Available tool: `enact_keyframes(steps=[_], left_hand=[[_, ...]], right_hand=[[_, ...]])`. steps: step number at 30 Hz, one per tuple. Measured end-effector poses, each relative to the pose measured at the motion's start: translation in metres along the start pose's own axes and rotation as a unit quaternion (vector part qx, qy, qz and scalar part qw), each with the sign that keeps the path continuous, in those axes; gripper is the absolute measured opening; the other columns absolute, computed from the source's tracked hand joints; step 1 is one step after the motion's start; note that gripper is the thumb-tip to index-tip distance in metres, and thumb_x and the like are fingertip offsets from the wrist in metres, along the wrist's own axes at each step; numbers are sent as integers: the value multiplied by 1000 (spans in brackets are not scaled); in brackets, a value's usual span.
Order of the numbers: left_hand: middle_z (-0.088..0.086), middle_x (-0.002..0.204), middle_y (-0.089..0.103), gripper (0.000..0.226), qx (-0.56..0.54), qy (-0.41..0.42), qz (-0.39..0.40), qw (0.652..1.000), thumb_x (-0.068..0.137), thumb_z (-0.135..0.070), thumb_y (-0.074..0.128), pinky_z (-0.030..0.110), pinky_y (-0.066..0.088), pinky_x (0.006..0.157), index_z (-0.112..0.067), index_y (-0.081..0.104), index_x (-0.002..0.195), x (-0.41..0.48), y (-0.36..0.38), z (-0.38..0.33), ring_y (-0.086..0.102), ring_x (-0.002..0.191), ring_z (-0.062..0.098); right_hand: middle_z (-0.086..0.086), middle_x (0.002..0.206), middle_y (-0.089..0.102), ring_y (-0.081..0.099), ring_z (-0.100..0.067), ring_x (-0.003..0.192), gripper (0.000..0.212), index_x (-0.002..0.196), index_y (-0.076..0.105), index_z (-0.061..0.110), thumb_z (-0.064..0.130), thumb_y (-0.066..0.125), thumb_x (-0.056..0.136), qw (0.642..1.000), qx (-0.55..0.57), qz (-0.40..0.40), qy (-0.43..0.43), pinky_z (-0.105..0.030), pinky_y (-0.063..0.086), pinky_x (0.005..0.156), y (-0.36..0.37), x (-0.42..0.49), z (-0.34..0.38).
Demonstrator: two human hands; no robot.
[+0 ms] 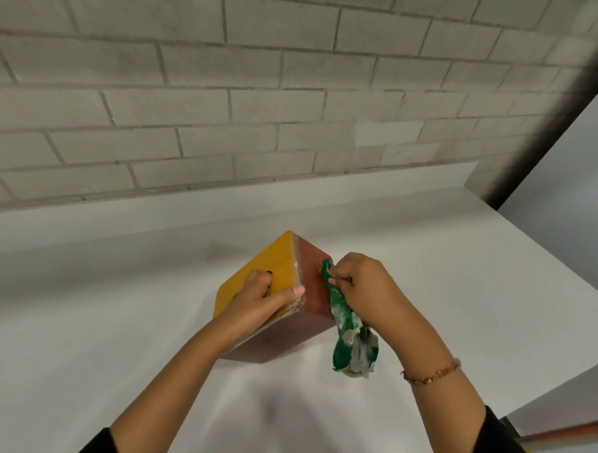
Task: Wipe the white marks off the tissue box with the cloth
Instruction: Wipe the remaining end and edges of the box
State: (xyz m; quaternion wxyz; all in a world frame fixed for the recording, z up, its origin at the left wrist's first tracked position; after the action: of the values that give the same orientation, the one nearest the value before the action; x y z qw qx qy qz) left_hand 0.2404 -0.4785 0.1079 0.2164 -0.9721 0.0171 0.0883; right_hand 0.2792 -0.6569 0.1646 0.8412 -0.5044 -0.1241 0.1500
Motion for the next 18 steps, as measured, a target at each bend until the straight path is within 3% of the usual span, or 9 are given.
enact_keyframes(steps=[2,6,11,15,18], left_hand=[[-5,93,44,47,0,-12,-18,1000,67,-66,50,29,39,73,-20,39,72,1,2,1,46,80,12],[-4,90,44,44,-24,-17,-55,998,66,-63,49,30,39,70,-20,40,71,1,2,2,46,78,12],[2,99,49,47,-42,-21,-64,997,66,-64,49,35,46,77,-18,46,74,-2,0,-1,52,86,17],[13,115,57,69,-115,-29,-72,990,67,-62,51,53,46,95,-1,56,100,-7,-5,-8,58,104,31],[25,111,65,53,-226,-62,-45,971,88,-45,46,50,48,95,0,60,112,-5,-10,-15,63,101,37]], right_hand=[[-17,99,63,60,-33,92,21,91,70,0,5,50,93,999,-31,22,-18,-37,45,85,3,2,8],[-13,106,64,57,-33,98,22,100,71,5,2,52,90,998,-3,-28,-61,-38,44,89,5,-8,21],[-8,102,65,55,-36,91,23,102,73,9,-1,56,90,994,29,-61,-89,-35,48,78,14,-25,26],[-5,100,67,50,-33,87,23,97,75,11,-3,59,88,987,63,-92,-112,-34,46,73,21,-41,29],[-2,102,67,46,-30,87,21,97,74,14,1,61,87,988,21,-38,-148,-29,40,71,42,-59,26]])
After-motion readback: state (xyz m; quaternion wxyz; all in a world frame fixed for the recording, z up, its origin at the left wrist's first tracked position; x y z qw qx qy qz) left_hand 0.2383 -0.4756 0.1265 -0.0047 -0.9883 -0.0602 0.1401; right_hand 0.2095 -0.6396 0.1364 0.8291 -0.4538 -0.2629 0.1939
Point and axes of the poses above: each hand's wrist, its own x-axis towards the middle knuckle, its own y-axis out of the palm, z = x × y, the point moved 2 cm from there along x, towards the middle knuckle
